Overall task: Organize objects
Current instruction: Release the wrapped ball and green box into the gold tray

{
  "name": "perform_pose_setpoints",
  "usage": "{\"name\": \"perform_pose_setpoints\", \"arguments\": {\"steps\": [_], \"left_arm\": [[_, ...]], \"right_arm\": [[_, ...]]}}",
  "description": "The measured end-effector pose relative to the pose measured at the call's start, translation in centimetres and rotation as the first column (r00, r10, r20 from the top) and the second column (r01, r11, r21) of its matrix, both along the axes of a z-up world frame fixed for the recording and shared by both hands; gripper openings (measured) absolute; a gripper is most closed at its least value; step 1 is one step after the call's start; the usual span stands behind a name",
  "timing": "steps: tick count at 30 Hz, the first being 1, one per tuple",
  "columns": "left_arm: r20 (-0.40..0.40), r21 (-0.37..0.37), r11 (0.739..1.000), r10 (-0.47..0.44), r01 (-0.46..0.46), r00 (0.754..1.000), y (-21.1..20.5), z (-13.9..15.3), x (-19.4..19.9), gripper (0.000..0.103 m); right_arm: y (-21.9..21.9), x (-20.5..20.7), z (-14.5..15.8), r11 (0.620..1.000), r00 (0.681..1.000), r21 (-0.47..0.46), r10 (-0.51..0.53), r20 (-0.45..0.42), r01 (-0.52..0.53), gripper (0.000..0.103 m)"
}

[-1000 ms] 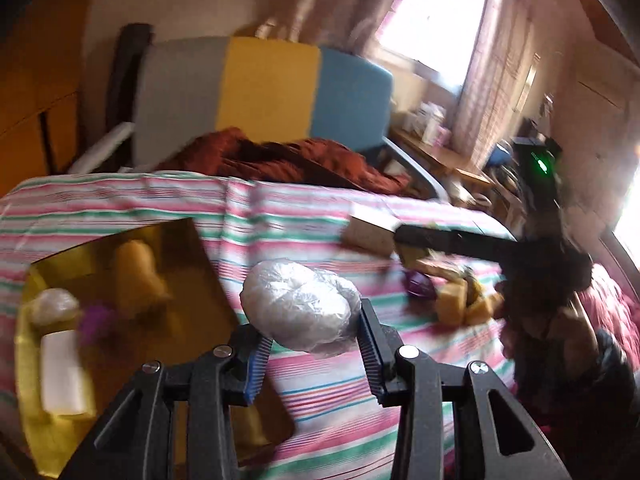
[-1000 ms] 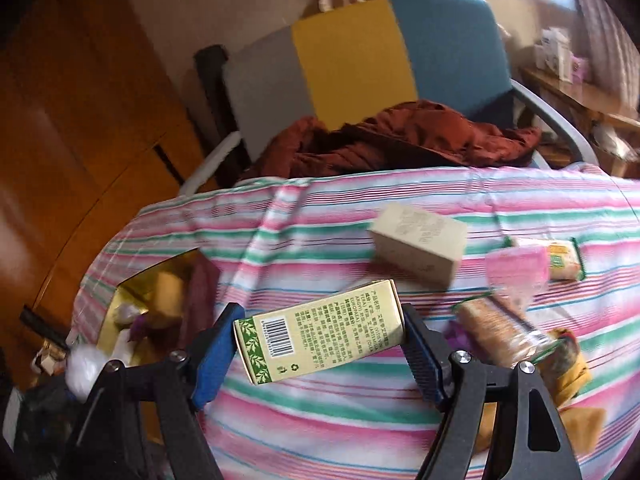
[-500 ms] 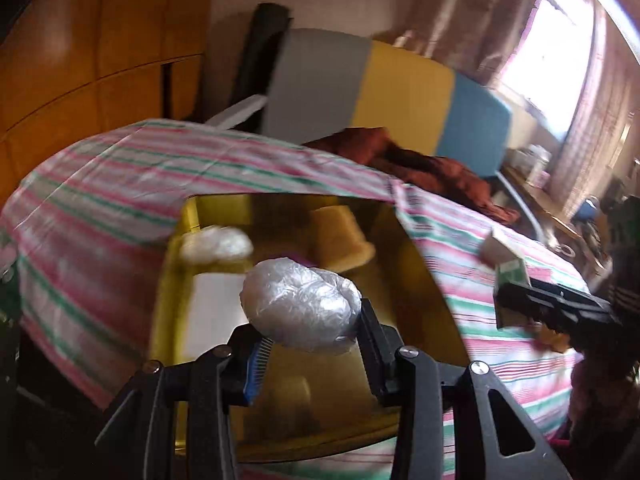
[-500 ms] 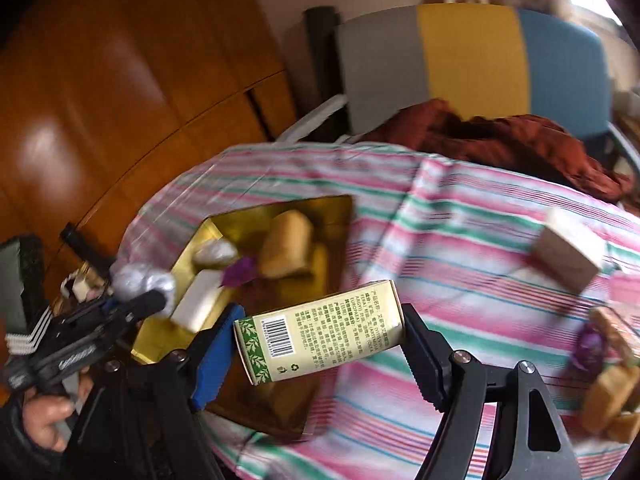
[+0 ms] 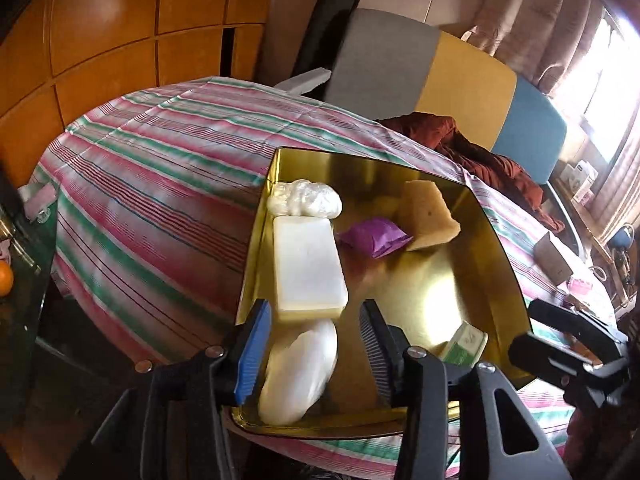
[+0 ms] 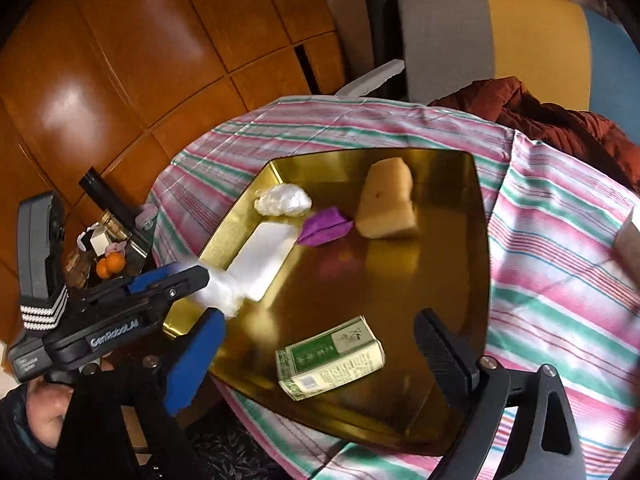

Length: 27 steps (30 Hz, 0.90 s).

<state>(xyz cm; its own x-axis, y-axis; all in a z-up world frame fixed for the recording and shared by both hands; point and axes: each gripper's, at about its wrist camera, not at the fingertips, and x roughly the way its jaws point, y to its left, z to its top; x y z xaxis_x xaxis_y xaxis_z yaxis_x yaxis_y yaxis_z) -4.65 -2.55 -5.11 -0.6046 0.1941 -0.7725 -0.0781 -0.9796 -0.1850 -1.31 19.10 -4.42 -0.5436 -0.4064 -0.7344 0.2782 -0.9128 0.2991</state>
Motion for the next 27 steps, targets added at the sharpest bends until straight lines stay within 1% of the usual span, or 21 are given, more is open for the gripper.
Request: {"name": "perform_pose_setpoints", "arguments": {"steps": [3,5,8,12,14,21,27], "left_arm": [[-0.014,-0.006,1.0,-0.001,0.001,1.0,0.2,0.3,0.3,0.05],[-0.028,-0.009,1.0,-0.004,0.004,1.0,0.4,0.7,0.5,0.05],[-0.062,-0.027,1.0,-0.012,0.011,0.998,0.9,1.6,0.8,0.05],[-0.1,-0.044,0.999,-0.023,0.019,0.995,1.4,2.8,1.1,0.05],[-0.12,-0.074,0.997,-0.034,0.025,0.992,1.8,3.3,1.3,0.05],[-0.149,-0.096,0.994,-0.073,0.059,0.986,3.2,4.1,1.9,0.05],[-0.149,-0.1,0.99,-0.11,0.096,0.983,4.5,4.4,2.3,0.05]], "right_arm": [[0.1,0.2,-0.3,1.0,1.0,-0.015,-0.012,0.025,0.012,0.101],[0.2,0.5,-0.3,0.999,0.999,-0.002,-0.033,0.018,0.033,0.101],[0.1,1.0,0.3,0.997,0.998,0.033,-0.062,-0.012,0.063,0.103],[0.3,1.8,1.3,0.99,0.991,0.077,-0.113,-0.076,0.119,0.103],[0.5,2.2,1.7,0.985,0.986,0.089,-0.136,-0.1,0.145,0.103],[1.3,3.3,2.5,0.974,0.973,0.11,-0.179,-0.148,0.196,0.103],[2.1,4.0,3.0,0.965,0.961,0.128,-0.205,-0.185,0.23,0.103]]}}
